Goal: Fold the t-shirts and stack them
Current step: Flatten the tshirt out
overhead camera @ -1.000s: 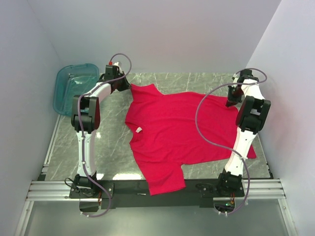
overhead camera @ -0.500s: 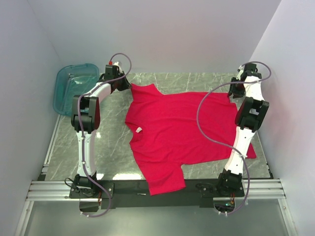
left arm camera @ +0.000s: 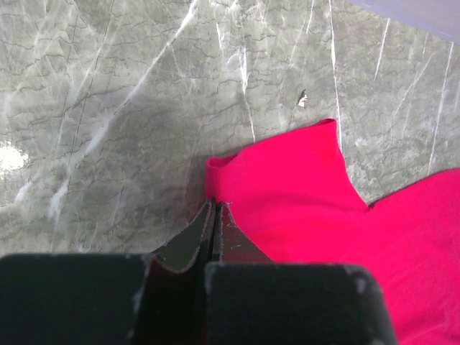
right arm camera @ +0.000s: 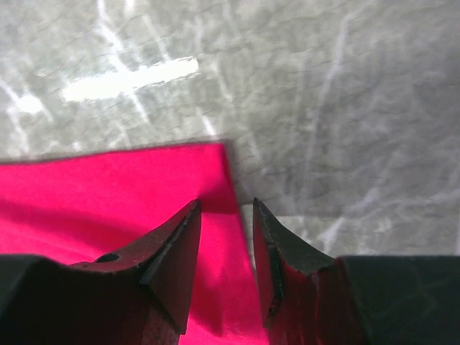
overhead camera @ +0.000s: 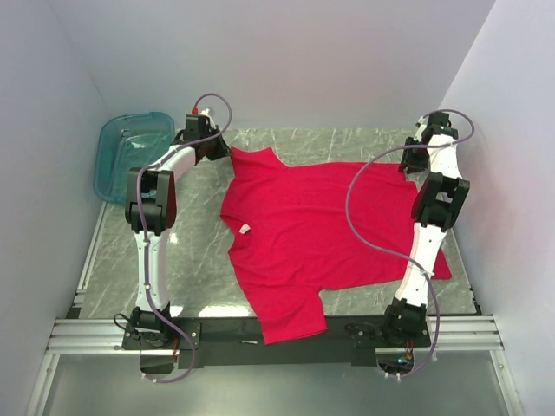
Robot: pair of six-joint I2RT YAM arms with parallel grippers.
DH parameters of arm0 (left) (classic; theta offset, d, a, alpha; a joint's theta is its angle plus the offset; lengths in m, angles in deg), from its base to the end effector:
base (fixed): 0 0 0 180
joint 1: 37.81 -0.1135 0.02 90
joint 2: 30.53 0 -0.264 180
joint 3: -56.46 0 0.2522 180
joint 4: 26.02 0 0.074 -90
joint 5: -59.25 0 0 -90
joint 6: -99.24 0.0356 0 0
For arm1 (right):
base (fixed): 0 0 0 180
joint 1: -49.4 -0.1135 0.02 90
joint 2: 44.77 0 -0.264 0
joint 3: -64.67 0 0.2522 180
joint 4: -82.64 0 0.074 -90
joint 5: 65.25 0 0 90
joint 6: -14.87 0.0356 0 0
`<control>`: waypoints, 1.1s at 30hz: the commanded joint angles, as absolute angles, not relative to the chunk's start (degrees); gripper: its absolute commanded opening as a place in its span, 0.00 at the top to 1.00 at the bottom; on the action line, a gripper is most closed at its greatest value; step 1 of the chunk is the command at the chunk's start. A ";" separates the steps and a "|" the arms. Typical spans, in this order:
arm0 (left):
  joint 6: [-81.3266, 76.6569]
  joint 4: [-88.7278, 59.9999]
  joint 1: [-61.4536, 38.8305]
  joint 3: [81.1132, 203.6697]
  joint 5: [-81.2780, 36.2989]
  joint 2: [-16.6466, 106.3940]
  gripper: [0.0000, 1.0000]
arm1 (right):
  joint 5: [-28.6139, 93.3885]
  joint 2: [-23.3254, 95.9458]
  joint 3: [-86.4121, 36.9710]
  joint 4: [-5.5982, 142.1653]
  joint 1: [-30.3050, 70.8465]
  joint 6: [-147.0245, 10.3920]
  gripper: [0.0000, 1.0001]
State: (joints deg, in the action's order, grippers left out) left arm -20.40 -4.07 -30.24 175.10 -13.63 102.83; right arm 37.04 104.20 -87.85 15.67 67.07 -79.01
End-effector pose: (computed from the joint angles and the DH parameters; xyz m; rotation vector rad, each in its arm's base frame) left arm 0.5258 -0.0804 0.1768 -0.2647 2.2494 -0.6840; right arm 0.5231 -0.1587 0.1679 0.2505 2.6317 0.1628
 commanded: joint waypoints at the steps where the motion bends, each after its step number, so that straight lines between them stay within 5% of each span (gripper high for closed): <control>1: -20.64 -5.14 -30.43 176.31 -12.38 101.22 1.00 | 40.73 104.82 -89.27 13.68 66.36 -80.14 0.58; 13: -20.55 -4.70 -30.43 176.83 -12.21 101.39 1.00 | 37.93 106.23 -93.40 13.86 65.22 -78.65 0.61; 25: -20.37 -5.23 -30.43 176.04 -11.68 100.34 1.00 | 35.91 101.40 -86.91 19.83 65.22 -79.52 0.91; 33: -20.20 -4.88 -30.43 176.83 -11.68 99.99 1.00 | 33.72 95.33 -79.86 26.43 65.22 -80.32 0.92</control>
